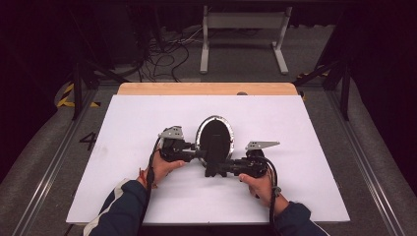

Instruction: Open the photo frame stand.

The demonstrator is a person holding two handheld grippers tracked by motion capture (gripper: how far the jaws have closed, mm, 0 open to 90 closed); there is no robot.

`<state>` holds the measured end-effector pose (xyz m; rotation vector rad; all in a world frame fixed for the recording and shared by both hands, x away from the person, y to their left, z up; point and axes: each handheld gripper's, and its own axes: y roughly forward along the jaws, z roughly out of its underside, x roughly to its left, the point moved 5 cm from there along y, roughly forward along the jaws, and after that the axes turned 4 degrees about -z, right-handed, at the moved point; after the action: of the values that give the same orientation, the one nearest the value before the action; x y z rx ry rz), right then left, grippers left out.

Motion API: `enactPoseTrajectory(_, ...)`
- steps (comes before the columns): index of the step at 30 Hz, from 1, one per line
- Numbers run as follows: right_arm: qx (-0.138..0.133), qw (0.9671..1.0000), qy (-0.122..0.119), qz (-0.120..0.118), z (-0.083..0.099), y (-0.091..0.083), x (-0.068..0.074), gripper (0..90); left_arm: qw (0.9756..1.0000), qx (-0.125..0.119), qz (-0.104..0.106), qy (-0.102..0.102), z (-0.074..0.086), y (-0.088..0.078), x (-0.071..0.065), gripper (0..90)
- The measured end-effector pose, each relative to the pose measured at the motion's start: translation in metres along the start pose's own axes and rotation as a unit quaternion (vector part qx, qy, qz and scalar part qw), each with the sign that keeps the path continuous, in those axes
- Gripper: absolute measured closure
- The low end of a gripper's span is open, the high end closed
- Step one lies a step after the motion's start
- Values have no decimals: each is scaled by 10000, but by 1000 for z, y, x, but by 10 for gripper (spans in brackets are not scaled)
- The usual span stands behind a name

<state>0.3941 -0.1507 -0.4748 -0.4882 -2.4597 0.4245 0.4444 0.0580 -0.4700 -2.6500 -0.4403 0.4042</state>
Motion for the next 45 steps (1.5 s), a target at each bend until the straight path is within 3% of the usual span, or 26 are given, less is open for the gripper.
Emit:
enactPoseTrajectory(7,-51,9999,-155,-39,-5,-7,8,678,9984,-88,-387,397,-5,-4,-5,662)
enactPoseTrajectory(15,-30,9997,-252,-59,-8,-10,13,678,9962,-100,-653,567,-7,-5,-7,666)
enactPoseTrajectory(20,-2,9994,-352,-68,-9,-12,17,680,9932,-114,-898,732,-8,-6,-8,685)
enactPoseTrajectory(35,112,9985,-527,-59,-9,-9,25,694,9900,-137,-1095,874,-7,-7,-6,687)
enactPoseTrajectory(45,153,9984,-544,4,-8,-9,25,696,9843,-139,-1365,1114,-9,-7,-9,687)
